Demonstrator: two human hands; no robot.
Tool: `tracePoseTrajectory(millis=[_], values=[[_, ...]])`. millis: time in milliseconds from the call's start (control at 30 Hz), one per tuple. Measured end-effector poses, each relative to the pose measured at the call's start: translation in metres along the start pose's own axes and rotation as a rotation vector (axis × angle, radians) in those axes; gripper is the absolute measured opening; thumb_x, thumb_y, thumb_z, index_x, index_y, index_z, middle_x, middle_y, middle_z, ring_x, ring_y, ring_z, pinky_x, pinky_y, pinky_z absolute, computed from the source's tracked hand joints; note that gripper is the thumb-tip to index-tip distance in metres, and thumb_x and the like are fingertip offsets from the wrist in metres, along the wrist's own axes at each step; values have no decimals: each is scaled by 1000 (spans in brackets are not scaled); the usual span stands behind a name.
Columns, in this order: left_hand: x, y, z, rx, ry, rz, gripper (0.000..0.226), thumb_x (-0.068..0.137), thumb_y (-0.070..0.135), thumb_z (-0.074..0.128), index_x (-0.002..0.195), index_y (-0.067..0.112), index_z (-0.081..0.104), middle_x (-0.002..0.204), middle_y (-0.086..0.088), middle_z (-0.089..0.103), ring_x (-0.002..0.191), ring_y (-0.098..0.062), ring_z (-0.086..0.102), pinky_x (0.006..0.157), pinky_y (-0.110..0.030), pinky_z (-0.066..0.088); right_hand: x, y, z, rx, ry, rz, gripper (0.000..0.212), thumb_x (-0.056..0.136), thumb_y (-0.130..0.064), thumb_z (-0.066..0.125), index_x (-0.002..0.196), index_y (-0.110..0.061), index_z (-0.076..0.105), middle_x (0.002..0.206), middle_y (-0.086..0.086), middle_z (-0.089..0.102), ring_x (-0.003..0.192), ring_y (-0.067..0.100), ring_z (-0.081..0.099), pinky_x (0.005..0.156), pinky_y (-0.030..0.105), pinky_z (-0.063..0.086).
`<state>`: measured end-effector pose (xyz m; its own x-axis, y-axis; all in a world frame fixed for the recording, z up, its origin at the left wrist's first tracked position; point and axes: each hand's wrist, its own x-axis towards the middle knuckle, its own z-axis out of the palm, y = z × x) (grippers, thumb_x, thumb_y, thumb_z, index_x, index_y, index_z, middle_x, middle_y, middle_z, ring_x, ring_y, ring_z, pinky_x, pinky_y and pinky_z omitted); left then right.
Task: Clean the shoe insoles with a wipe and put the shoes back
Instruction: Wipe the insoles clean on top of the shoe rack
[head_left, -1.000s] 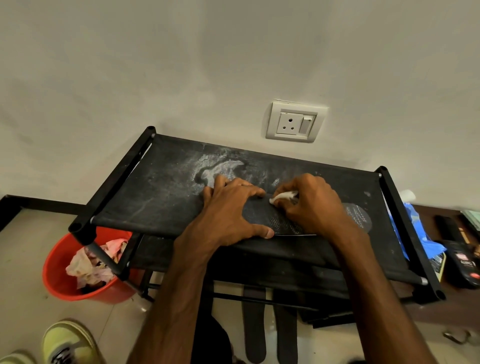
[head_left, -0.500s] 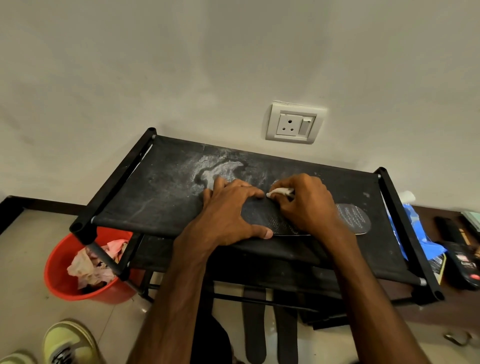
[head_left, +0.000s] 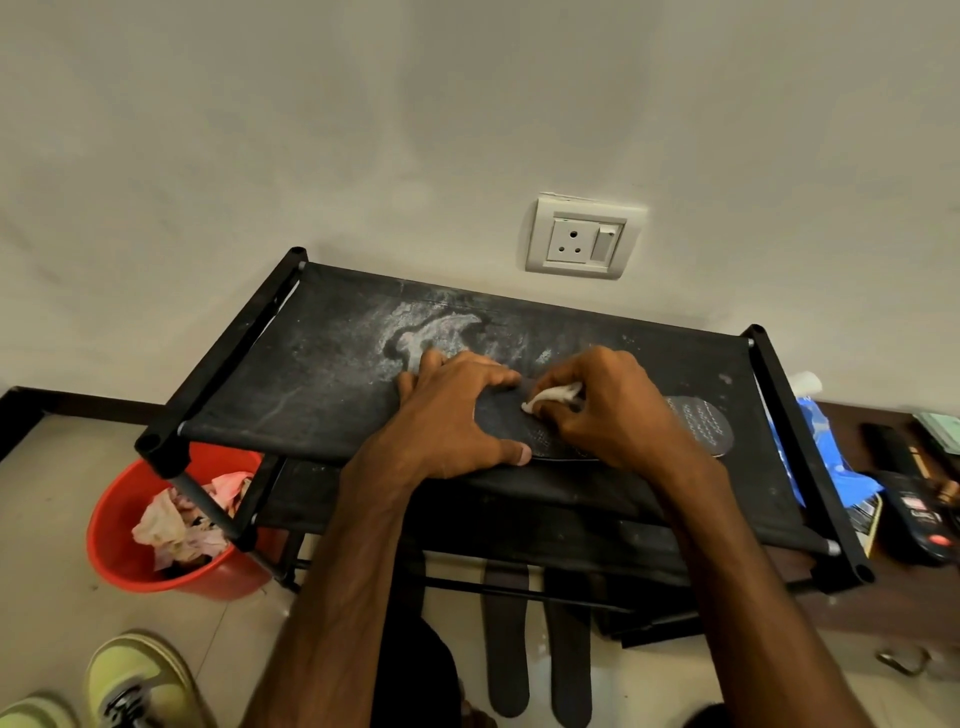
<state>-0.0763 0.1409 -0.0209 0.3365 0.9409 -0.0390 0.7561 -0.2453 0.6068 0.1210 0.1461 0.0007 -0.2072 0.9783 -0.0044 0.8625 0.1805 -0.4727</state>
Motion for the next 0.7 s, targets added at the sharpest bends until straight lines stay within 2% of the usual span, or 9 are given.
tracePoseTrajectory(millis=[167,233,300,400,500,700], values=[[1,3,0,8,21,-1,84,66,56,86,140,40,52,143,19,44,130,-14,24,97,-33,12,-9,3,-17,40,-244,-49,15,83,-22,82,92,-35,82,91,-12,78,83,4,72,77,34,63],[1,2,0,15,22,1,83,66,56,85,141,40,51,144,18,44,131,-14,23,97,-33,12,-8,4,-19,25,-283,-30,14,82,-27,83,92,-38,81,93,-14,78,87,5,72,80,36,63],[1,2,0,31,19,1,83,67,57,84,141,41,51,144,17,43,132,-14,23,98,-34,12,-6,3,-14,-13,-198,-1,16,81,-33,82,95,-41,80,97,-12,77,90,10,71,82,40,62],[2,4,0,37,22,1,79,68,55,84,139,41,52,143,15,44,131,-17,25,99,-36,14,-4,-4,-2,-57,14,21,19,84,-29,79,101,-39,80,97,-8,77,89,16,71,80,44,61],[1,5,1,35,28,0,78,68,55,85,138,42,53,142,16,45,130,-16,25,99,-36,15,-7,-6,2,-38,60,9,19,85,-27,78,101,-37,80,95,-7,77,87,16,71,79,44,61],[0,4,0,22,44,2,79,67,56,85,138,42,53,144,19,45,131,-14,24,98,-32,13,-18,-7,-19,-8,-226,-5,15,81,-27,83,91,-39,82,89,-12,78,83,7,72,78,37,63]])
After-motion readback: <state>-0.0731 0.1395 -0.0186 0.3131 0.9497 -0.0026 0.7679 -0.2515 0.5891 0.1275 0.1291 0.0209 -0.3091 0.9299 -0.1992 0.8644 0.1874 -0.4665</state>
